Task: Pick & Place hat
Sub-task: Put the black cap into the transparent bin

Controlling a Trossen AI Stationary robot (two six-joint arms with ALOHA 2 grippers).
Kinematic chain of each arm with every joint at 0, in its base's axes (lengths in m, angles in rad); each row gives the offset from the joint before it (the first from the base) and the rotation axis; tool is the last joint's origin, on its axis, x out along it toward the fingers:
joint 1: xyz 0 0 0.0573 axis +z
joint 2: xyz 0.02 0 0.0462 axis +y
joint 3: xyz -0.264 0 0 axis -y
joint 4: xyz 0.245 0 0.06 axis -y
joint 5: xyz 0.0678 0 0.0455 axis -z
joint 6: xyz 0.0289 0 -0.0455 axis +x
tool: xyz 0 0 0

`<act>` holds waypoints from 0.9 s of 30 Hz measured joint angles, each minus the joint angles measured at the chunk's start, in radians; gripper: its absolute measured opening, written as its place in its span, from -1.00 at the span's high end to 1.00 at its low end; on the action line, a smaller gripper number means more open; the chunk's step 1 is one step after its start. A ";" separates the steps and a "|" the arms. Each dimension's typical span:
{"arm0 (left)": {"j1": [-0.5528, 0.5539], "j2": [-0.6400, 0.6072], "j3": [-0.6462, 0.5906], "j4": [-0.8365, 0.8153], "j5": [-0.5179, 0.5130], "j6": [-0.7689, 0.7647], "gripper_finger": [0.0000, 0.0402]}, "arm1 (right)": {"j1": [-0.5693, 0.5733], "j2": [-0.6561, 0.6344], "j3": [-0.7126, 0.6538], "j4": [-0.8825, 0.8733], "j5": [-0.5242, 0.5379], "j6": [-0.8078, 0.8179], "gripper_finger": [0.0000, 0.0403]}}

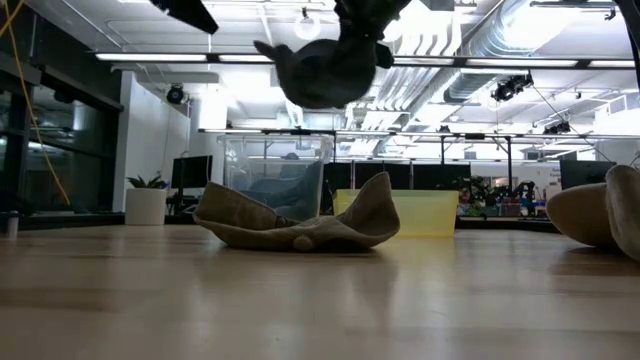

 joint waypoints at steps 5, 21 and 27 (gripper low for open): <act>0.005 -0.024 -0.106 0.179 -0.026 -0.079 -0.04 | -0.014 0.000 0.000 0.074 0.001 0.101 0.96; 0.005 -0.030 -0.253 0.381 -0.256 -0.270 -0.04 | -0.062 0.089 0.000 0.212 0.038 0.264 0.96; 0.005 -0.015 -0.253 0.384 -0.310 -0.342 -0.04 | -0.073 0.098 0.000 0.244 0.054 0.303 0.96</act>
